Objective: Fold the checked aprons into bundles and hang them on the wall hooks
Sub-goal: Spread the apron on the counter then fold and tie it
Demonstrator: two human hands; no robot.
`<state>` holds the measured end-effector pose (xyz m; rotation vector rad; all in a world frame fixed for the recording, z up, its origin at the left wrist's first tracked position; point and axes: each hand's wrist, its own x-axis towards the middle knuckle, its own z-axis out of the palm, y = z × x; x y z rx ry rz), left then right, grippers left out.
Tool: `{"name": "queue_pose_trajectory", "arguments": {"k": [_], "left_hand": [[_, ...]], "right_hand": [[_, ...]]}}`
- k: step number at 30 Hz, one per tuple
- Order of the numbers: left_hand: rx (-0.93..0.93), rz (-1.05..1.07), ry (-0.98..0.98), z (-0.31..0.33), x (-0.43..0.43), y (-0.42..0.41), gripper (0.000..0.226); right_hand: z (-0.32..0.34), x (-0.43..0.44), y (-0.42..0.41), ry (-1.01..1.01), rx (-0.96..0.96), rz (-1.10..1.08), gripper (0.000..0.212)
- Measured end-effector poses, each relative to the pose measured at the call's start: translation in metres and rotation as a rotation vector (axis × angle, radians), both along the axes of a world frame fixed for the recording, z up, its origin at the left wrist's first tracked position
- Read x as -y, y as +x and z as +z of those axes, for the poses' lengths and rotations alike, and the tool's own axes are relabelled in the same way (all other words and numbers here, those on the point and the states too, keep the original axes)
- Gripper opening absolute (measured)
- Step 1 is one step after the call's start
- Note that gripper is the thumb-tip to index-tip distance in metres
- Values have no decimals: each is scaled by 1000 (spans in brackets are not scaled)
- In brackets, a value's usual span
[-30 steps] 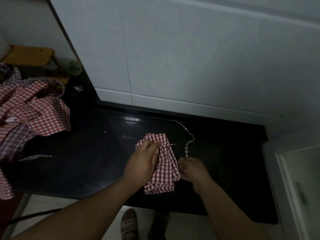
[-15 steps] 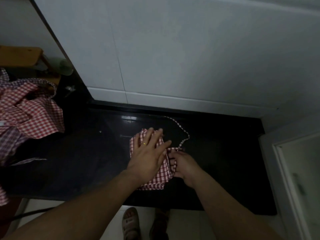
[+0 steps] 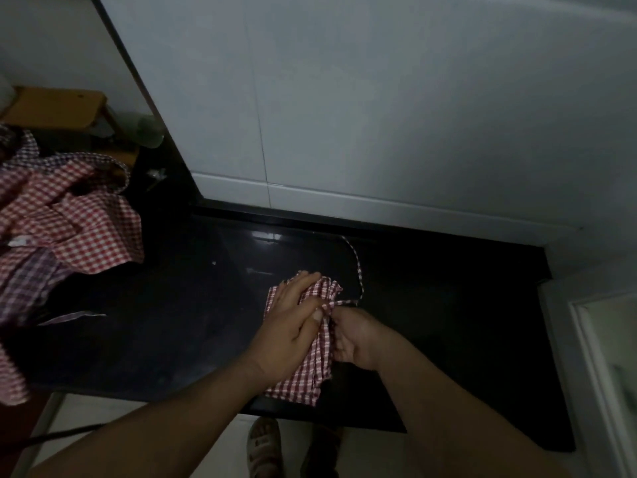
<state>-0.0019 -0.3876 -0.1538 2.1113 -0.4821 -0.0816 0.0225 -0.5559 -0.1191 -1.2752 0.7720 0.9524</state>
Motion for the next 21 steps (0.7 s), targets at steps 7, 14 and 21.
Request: {"name": "queue_pose_trajectory", "arguments": {"k": [7,14,21], "left_hand": [[358,-326,69,11,-3,-9,23],[483,-684,153,-1,0,-15,21],[510,-894,220,-12,10,-20,24]], "right_hand": [[-12,12,8,173,5,-59,34],[-5,34,36,37,-44,179,35],[-7,3,55,-198,254,473,30]]}}
